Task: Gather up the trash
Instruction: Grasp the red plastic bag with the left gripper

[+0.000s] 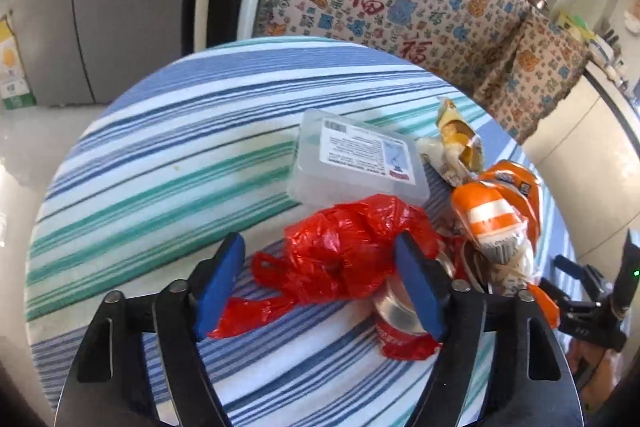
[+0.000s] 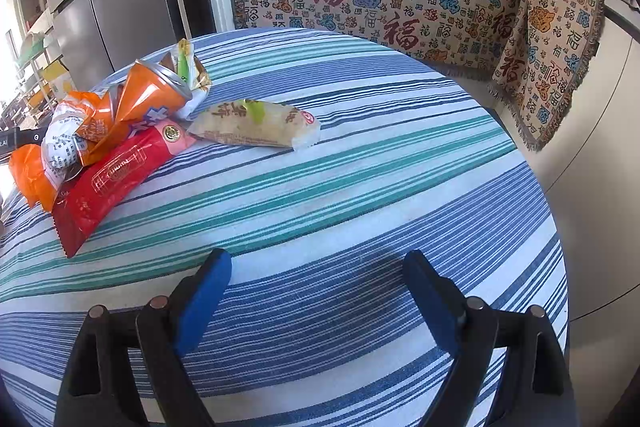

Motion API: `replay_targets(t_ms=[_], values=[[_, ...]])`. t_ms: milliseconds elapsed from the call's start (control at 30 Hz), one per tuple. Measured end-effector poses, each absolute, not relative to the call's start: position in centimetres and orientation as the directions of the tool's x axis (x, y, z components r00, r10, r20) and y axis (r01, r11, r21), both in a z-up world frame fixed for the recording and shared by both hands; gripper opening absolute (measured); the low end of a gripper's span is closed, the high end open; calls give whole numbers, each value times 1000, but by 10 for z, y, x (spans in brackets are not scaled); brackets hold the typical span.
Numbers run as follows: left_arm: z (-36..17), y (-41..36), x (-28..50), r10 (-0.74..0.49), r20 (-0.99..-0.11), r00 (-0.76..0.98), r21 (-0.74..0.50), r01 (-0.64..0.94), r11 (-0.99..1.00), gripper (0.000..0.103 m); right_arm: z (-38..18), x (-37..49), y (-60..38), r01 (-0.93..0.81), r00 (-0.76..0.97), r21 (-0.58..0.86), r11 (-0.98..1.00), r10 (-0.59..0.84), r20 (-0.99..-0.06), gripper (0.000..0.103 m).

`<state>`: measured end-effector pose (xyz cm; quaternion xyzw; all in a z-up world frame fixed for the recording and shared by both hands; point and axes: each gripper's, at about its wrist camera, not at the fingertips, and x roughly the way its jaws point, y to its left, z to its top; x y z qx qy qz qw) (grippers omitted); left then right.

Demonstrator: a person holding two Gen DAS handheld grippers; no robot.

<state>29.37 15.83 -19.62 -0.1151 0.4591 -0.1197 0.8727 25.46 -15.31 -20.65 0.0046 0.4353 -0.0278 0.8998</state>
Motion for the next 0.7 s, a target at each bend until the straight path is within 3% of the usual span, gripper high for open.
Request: replay_targets(t_ms=[100,267,433,700], values=[[-189,156,282,-334,-764,553,-319,127,939,53,-206,255,-155,56,619,-16,998,-47,-784,91],[-176,141,252,-230,-799,556,-213,96,972,46,-206,255,-155,55,619,-17,998,-48,-784,91],[-163,133,197,-129,-819,559,-213,-88,973,46,-207,255,-155,56,619,-17,998,-48,-784,91],[-172,77,134,-227,-840,493,-264,-5,965,58,-207,255,-155,57,621,-18,998,-49,-782,91]])
